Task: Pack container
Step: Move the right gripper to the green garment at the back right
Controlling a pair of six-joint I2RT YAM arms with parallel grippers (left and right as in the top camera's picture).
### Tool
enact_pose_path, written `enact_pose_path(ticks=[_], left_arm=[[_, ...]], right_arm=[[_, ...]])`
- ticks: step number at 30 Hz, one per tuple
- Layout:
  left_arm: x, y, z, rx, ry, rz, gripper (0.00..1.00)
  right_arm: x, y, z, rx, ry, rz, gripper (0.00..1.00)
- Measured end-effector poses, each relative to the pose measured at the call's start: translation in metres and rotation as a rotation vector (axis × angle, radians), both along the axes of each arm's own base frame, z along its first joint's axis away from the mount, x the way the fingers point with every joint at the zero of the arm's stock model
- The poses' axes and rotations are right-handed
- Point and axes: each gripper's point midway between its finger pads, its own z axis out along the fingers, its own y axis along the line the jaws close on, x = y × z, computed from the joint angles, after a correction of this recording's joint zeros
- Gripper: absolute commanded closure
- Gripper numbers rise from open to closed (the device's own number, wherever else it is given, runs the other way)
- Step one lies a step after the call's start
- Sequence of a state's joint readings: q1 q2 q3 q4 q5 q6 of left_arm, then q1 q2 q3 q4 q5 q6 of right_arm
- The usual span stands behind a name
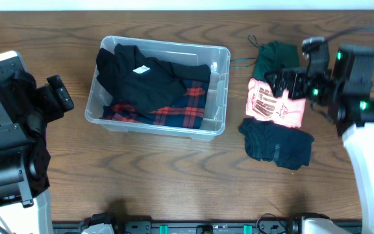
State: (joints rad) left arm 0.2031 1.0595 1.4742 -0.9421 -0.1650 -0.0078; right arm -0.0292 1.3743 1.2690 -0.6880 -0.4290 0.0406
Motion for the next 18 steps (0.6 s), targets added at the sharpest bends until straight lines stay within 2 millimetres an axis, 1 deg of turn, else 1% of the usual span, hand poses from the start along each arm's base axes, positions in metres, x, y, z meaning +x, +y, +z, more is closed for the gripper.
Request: enact_pose_path(ticks=[2,4,6,8,10,11,13,15,17,18], left_arm=[[0.000,0.000,0.000,0.000,0.001,0.000,0.02],[0.000,0.000,0.000,-0.001,0.001,0.000,0.02],[0.000,0.000,0.000,0.000,0.001,0.000,0.02],[0.000,0.000,0.000,-0.001,0.001,0.000,0.02],[0.000,0.000,0.000,-0.001,0.001,0.000,0.02],[0.000,0.000,0.000,-0.001,0.001,0.000,0.02],[0.000,0.000,0.000,-0.001,0.001,0.000,0.02],[0.000,0.000,0.000,-0.001,0.001,0.000,0.02],[0.000,0.000,0.000,0.000,0.001,0.000,0.02],[0.000,0.000,0.000,-0.001,0.001,0.000,0.02]], right_arm=[[0.015,-0.009,0.002,-0.044,0.033,-0.034,0.01],[0.037,-0.018,0.005,-0.093,0.036,-0.055,0.01],[0.057,-0.022,0.007,-0.119,0.021,-0.050,0.01],[0.078,-0.025,0.005,-0.132,-0.003,-0.041,0.01],[0.093,-0.030,0.000,-0.137,-0.019,-0.049,0.01],[0.102,-0.038,-0.005,-0.132,-0.023,-0.066,0.01],[0.111,-0.052,-0.016,-0.119,-0.010,-0.104,0.01],[0.119,-0.077,-0.033,-0.094,0.023,-0.172,0.01],[0.122,-0.104,-0.054,-0.069,0.077,-0.240,0.01],[0.123,-0.121,-0.070,-0.050,0.115,-0.282,0.01]])
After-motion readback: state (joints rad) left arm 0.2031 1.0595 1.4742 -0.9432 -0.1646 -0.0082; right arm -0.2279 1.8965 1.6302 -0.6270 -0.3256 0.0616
